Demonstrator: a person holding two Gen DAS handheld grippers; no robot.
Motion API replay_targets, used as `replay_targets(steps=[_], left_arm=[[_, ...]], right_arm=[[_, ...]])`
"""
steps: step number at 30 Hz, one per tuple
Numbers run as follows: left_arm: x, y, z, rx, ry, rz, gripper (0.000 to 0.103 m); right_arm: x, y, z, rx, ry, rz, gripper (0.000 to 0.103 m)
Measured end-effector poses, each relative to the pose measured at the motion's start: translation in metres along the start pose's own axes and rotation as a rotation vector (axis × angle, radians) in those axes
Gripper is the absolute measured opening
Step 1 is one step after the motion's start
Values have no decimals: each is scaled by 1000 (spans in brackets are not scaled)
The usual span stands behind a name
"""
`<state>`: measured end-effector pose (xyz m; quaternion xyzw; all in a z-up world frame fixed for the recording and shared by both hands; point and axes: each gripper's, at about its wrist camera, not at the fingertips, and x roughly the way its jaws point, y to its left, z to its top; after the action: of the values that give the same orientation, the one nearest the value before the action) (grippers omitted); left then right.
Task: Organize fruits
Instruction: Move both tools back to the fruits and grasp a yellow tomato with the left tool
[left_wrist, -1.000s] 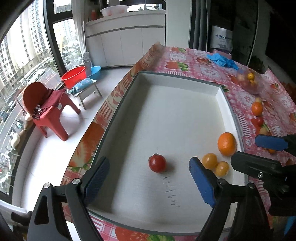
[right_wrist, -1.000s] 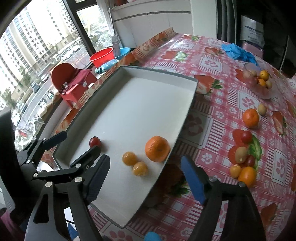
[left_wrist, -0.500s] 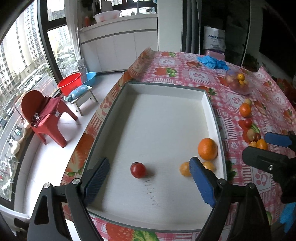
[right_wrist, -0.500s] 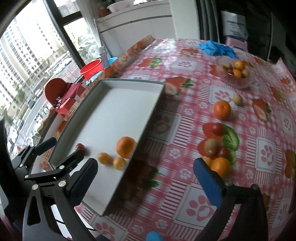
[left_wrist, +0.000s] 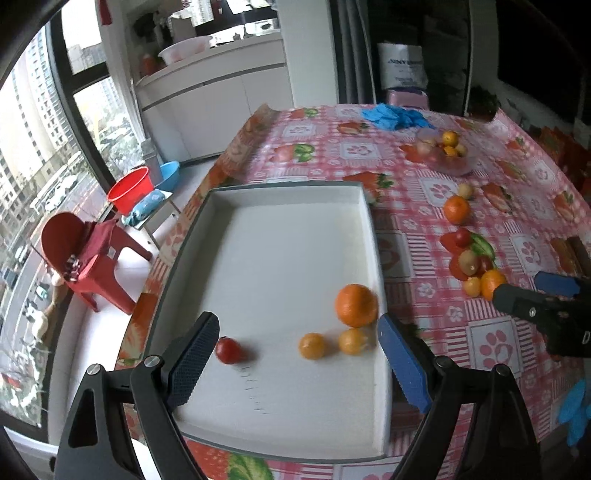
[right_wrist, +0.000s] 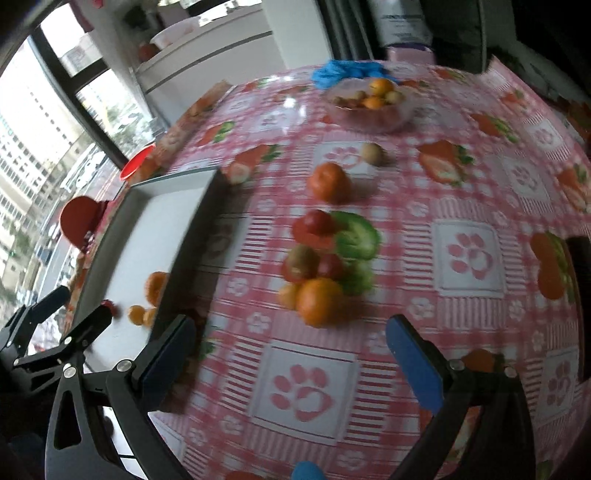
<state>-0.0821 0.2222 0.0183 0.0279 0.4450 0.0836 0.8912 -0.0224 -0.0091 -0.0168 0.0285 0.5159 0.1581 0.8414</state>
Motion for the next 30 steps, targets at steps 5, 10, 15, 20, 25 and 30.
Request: replay_targets(steps=[5, 10, 15, 20, 25, 30], left_arm=[[2, -27, 2, 52, 17, -20, 89], [3, -56, 7, 103, 26, -52, 89], [13, -83, 10, 131, 53, -80, 89], [28, -118, 12, 162, 92, -133, 89], [43, -138, 11, 206, 112, -133, 89], [52, -139, 9, 237, 115, -100, 89]], right_arm=[[-2, -30, -8, 42, -2, -32, 103], [-1, -61, -17, 75, 7, -71, 103], [-5, -79, -30, 18, -17, -172, 103], [-8, -95, -45, -49, -27, -261, 103], [-10, -102, -55, -72, -38, -275, 103], [-10, -101, -60, -84, -71, -279, 103]])
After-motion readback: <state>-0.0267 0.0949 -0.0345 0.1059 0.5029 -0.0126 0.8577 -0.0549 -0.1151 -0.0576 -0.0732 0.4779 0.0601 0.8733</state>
